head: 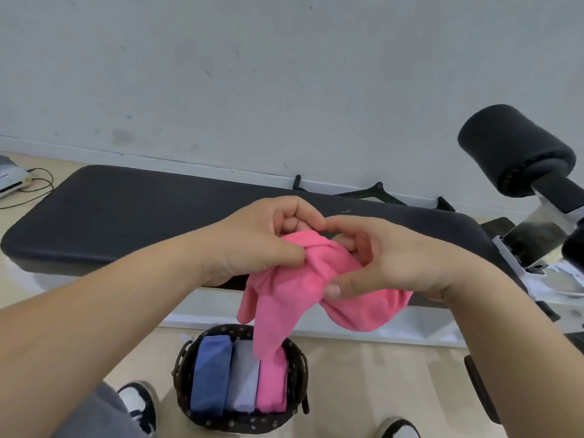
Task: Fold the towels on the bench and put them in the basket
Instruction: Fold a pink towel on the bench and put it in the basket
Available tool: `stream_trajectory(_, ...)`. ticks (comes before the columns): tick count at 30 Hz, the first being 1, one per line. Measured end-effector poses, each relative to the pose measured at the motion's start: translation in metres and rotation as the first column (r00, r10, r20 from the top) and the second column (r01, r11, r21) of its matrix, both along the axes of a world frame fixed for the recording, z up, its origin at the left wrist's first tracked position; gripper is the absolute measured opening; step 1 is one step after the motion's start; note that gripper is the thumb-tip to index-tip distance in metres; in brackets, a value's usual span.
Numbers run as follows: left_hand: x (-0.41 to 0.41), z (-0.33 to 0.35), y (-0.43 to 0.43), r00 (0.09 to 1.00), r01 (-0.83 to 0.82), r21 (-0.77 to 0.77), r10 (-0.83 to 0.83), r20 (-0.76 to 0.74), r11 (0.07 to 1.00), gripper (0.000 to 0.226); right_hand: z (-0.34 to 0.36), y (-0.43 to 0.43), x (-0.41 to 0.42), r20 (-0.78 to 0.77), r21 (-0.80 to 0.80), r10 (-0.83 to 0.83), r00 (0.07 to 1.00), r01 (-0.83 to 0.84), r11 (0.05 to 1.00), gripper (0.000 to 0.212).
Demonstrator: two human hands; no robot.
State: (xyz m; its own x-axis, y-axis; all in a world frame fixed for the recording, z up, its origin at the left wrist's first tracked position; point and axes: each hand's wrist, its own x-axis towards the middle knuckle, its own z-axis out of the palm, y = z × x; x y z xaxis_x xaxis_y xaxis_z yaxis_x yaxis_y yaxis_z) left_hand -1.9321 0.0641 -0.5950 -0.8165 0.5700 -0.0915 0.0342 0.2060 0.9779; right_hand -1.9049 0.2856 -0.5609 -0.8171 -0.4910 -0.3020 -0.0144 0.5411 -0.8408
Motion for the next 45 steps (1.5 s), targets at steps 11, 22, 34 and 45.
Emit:
stream_trajectory(11, 0.018, 0.011, -0.005, 0.996, -0.086, -0.065, 0.086, -0.002, 0.994, 0.015, -0.008, -0.016, 0.015, -0.271, 0.044, -0.123, 0.955, 0.14, 0.989, 0.025)
stream_trajectory(22, 0.026, 0.01, 0.005, 0.941, 0.095, -0.094, -0.058, 0.332, 0.991, 0.032, 0.004, -0.016, 0.029, -0.525, 0.148, -0.209, 0.825, 0.33, 0.932, 0.029)
stream_trajectory(34, 0.029, 0.01, 0.002, 0.997, 0.068, -0.114, -0.064, 0.04, 0.991, 0.019, -0.009, -0.005, 0.053, -0.117, 0.158, 0.016, 0.993, 0.003, 0.987, 0.039)
stream_trajectory(45, 0.036, 0.016, 0.006, 0.996, -0.024, 0.121, 0.033, -0.078, 0.992, 0.02, -0.016, 0.002, 0.036, 0.143, -0.582, -0.252, 0.957, 0.287, 0.761, 0.029)
